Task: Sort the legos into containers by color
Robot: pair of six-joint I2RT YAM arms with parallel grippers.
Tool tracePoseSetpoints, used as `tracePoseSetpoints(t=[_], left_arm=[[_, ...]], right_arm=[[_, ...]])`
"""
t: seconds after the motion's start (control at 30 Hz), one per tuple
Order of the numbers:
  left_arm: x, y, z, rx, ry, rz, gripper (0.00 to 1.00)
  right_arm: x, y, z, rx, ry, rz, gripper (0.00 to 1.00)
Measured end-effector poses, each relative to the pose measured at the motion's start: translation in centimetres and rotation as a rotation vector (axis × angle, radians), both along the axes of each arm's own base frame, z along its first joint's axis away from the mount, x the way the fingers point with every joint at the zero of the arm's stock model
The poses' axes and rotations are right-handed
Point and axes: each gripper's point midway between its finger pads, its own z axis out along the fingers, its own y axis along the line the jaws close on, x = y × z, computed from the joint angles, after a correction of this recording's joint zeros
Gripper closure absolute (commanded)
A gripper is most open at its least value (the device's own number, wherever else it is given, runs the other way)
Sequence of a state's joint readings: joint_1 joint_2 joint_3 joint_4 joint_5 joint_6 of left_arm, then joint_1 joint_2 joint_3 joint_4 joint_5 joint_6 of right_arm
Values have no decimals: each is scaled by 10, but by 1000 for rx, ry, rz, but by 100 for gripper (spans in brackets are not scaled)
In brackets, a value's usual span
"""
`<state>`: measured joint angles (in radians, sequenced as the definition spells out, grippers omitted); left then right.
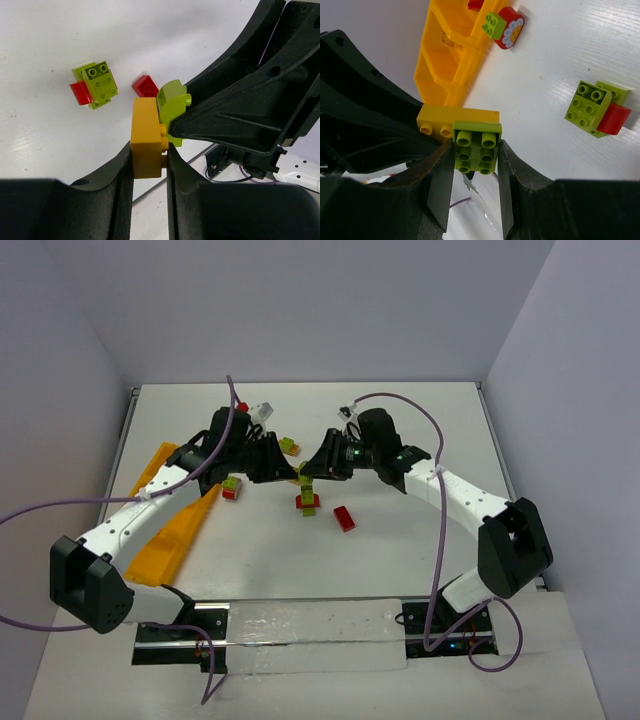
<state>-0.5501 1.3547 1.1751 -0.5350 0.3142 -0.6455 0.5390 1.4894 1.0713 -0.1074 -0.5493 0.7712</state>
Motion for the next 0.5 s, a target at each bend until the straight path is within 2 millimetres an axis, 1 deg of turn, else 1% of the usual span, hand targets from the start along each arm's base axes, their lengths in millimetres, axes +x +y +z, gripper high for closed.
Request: tracePoseSetpoints(t=[0.03, 0.07, 0.2, 0.27, 0.4, 0.47, 0.5], left_arm=[[1, 2, 1, 1, -5, 2, 100], [3, 9, 1, 11, -4, 19, 100], [17, 42, 3, 46, -17, 116, 100], [21, 53, 4, 58, -21, 146, 100], [23, 73, 1, 97, -15, 201, 100], [26, 90, -1, 123, -8, 259, 100], [28, 102, -2, 138, -2, 304, 100]], right_arm=[[0, -2, 2, -2, -11, -4, 100], [1, -7, 4, -10, -21, -16, 100], [11, -37, 9, -43, -54, -99, 100], [15, -48, 10, -61, -66, -131, 100], [15, -56, 8, -98, -77, -151, 100], [15, -59, 4, -121, -75, -158, 100], [15, -61, 2, -132, -74, -163, 100]])
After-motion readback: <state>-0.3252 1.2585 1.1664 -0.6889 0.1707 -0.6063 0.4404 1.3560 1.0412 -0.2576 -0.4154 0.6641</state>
